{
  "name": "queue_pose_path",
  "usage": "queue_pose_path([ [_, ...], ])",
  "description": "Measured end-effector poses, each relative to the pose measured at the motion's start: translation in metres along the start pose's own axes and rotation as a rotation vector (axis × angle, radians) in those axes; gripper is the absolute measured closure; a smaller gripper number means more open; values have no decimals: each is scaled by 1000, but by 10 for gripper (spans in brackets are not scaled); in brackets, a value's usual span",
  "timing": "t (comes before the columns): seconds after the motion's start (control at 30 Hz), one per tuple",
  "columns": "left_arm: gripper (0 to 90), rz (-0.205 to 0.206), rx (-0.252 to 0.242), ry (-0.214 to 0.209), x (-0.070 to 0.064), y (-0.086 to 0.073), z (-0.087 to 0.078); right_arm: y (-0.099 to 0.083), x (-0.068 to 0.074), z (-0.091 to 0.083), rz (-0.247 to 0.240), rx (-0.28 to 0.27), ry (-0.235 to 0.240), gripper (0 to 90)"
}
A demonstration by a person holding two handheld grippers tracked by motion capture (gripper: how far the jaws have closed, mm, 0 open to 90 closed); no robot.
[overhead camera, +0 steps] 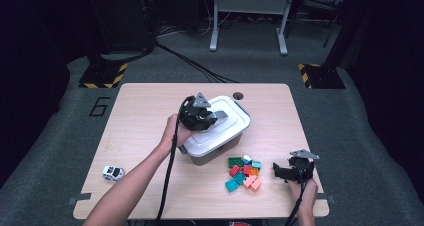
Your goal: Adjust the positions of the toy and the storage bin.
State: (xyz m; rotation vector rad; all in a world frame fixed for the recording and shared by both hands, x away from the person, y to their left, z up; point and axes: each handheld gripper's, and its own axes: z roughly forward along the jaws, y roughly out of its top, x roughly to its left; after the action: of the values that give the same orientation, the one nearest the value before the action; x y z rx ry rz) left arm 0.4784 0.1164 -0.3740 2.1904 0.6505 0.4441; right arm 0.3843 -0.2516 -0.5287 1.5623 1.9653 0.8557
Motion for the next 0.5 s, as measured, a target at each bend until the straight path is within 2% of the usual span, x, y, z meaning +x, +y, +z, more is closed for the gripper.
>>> queue_pose_path([
  [0.03, 666, -16, 1, -1, -1, 0, 0, 0, 0, 0, -1, -1, 1, 46],
  [0.2, 666, -14, 4, 14, -3, -1, -1, 0, 0, 0, 0, -1, 1, 46],
  [0.5, 666, -46, 7, 17, -7, -4, -7, 0, 0, 0, 0, -1, 0, 47],
])
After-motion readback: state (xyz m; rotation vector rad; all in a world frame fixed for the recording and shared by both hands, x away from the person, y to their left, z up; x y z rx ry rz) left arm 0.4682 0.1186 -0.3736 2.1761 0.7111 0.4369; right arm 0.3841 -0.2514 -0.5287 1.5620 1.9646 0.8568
